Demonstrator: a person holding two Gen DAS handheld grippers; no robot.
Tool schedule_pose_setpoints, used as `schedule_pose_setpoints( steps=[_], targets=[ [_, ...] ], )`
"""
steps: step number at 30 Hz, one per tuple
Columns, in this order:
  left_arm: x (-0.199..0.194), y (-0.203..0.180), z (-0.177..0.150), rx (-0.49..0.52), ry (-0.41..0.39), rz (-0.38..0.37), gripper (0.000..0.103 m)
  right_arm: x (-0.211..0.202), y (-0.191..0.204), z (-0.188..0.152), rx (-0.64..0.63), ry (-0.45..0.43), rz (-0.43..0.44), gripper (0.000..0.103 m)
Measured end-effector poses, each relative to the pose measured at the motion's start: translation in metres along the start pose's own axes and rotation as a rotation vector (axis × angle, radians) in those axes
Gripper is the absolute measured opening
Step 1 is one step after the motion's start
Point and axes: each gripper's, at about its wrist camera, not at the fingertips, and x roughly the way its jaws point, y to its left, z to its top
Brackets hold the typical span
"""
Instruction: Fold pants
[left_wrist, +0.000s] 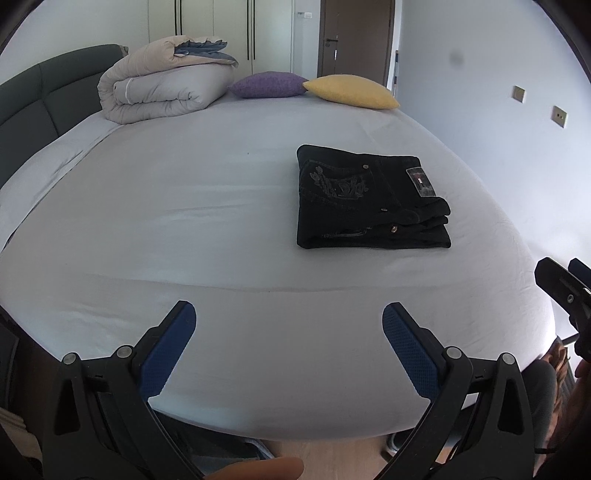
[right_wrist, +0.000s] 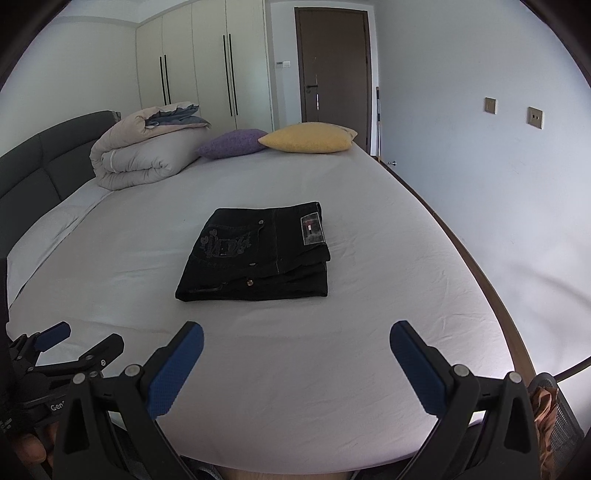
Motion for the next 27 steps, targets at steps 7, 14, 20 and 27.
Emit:
schedule_pose_setpoints(
  steps=[7, 14, 20, 27],
  targets=[
    [-0.0007, 0.0016, -0.0015, 0.001, 0.006, -0.002, 0.103, -0.0009, 0.0028, -0.0013, -0.001, 0.010, 0.003, 0.103],
    [0.0001, 0.0008, -0.0019, 0.003, 0.007, -0.002, 0.103, -0.0019, 0.0030, -0.0019, 0.002, 0.017, 0.006, 0.103],
    [0.0018, 0.0005, -0.0025, 0.003, 0.009, -0.003, 0.103, -0.0009, 0.0034, -0.0037, 0.003, 0.028, 0.006, 0.103],
    [0.0029, 0.0001, -0.0032, 0.002, 0.010, -0.004, 0.103, -0.0003, 0.0043, -0.0044, -0.001, 0.035, 0.009, 0.103]
  ],
)
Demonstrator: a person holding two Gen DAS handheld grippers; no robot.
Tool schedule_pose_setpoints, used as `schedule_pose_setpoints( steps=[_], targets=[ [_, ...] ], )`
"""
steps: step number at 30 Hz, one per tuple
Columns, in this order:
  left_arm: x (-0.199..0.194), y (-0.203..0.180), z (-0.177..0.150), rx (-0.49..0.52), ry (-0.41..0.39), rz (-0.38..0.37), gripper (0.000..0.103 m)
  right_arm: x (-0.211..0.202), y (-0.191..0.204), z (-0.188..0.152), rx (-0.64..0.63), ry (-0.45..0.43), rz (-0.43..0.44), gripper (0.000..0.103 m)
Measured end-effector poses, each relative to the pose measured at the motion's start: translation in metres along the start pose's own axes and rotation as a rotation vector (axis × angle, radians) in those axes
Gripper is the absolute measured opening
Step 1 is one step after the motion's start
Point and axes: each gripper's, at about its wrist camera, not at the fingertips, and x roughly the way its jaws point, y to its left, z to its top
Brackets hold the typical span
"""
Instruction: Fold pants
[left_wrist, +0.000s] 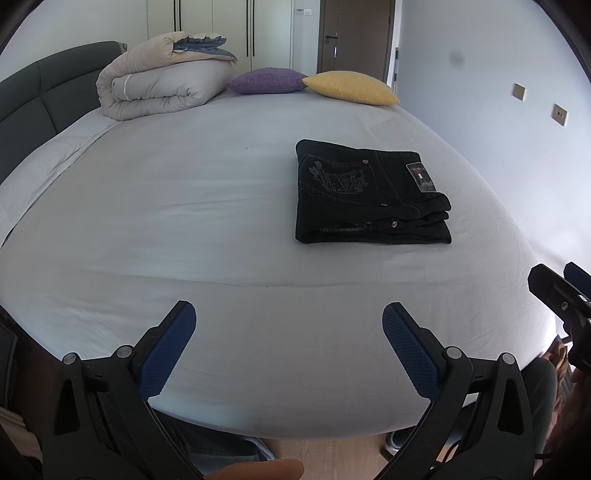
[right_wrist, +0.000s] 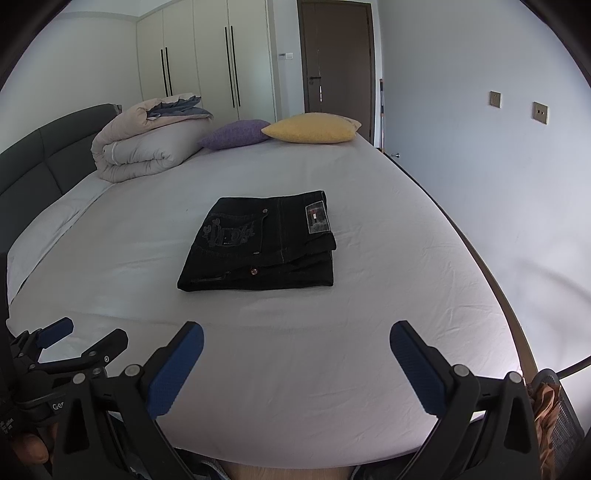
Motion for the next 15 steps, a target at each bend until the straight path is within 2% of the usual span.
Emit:
schedule_pose_setpoints(
  steps=[15],
  targets=[
    [0.0003, -0.0007, -0.0006, -0.001, 0.001, 0.001, 0.103, 0.0001, 0.0007, -0.0004, 0.001, 0.001, 0.001, 0.103]
  ],
)
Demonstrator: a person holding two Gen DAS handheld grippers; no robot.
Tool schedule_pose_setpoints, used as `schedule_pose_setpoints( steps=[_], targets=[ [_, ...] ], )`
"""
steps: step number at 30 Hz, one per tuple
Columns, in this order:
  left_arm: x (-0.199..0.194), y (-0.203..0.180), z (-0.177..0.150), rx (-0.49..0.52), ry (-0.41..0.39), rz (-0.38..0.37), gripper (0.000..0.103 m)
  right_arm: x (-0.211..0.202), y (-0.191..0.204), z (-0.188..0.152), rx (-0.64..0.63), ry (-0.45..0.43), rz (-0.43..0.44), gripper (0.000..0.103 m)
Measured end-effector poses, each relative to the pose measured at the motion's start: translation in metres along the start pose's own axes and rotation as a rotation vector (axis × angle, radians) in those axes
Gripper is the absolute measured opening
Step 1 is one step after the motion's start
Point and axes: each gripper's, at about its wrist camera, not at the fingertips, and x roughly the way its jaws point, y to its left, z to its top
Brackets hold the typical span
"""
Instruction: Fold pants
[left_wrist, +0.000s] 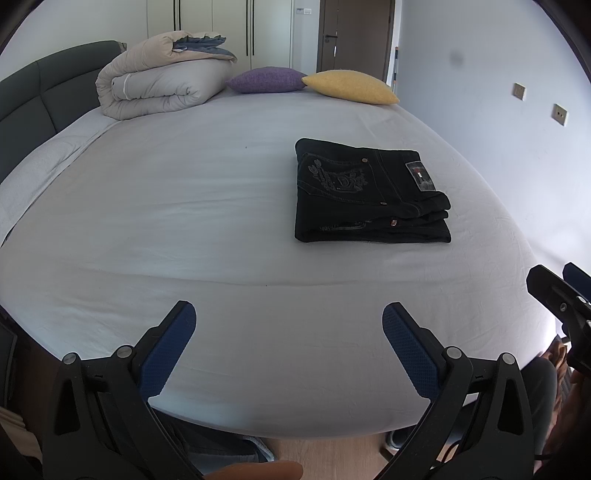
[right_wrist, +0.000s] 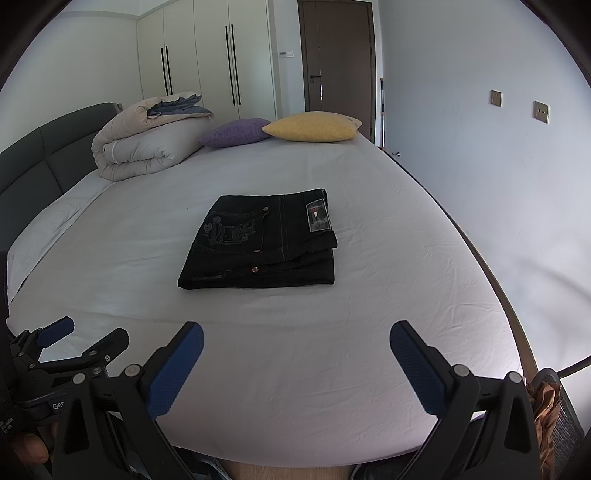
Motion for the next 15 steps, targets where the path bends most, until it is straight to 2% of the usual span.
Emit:
schedule_pose_setpoints(
  steps=[15],
  targets=[
    [-0.0002, 0.0010, -0.0008, 0.000, 0.001, -0.002, 0.103, -0.0002, -0.0003, 0.0005, 0.000, 0.001, 0.001, 0.103]
  ],
)
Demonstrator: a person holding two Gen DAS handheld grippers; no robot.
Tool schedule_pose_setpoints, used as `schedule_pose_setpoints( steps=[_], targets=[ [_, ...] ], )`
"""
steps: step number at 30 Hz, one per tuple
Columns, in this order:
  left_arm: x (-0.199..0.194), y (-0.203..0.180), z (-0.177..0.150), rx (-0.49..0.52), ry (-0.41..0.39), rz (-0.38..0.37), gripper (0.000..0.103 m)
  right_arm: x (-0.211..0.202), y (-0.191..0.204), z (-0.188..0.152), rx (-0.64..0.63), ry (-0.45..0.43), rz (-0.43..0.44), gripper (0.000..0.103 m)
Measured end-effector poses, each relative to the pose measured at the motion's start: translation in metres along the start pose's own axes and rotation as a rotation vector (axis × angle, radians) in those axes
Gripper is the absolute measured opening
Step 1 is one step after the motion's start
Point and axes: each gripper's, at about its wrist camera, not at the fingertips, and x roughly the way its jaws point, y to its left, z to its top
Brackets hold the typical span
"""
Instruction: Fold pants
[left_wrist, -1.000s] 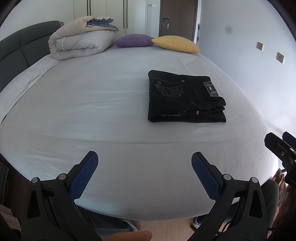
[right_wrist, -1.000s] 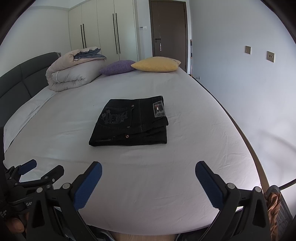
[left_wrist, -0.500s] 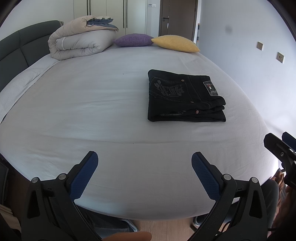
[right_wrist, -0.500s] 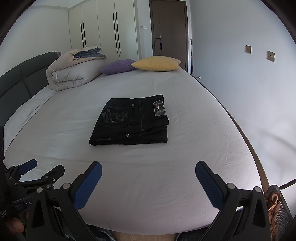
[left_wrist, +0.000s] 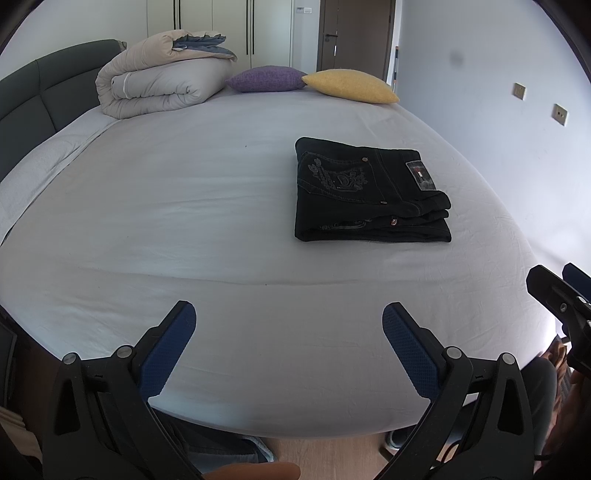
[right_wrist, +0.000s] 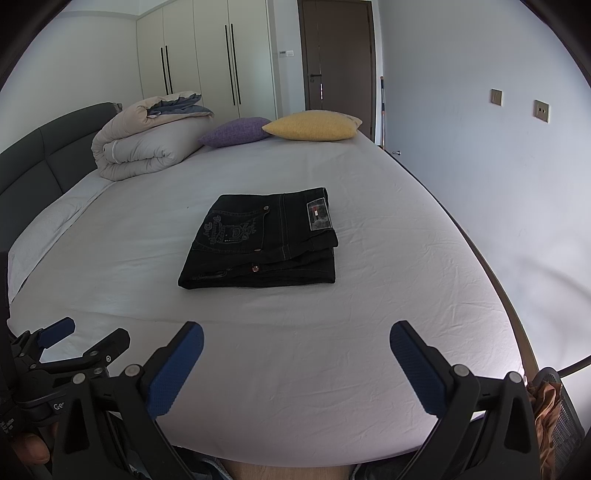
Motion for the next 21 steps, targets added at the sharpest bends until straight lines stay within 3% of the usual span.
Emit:
schedule_pose_setpoints(
  steps=[21],
  targets=[
    [0.0001, -0.0006, -0.0034, -0.001, 0.003, -0.004, 0.103, 0.0003, 0.0017, -0.0021, -0.002, 0.003, 0.000, 0.103]
  ],
)
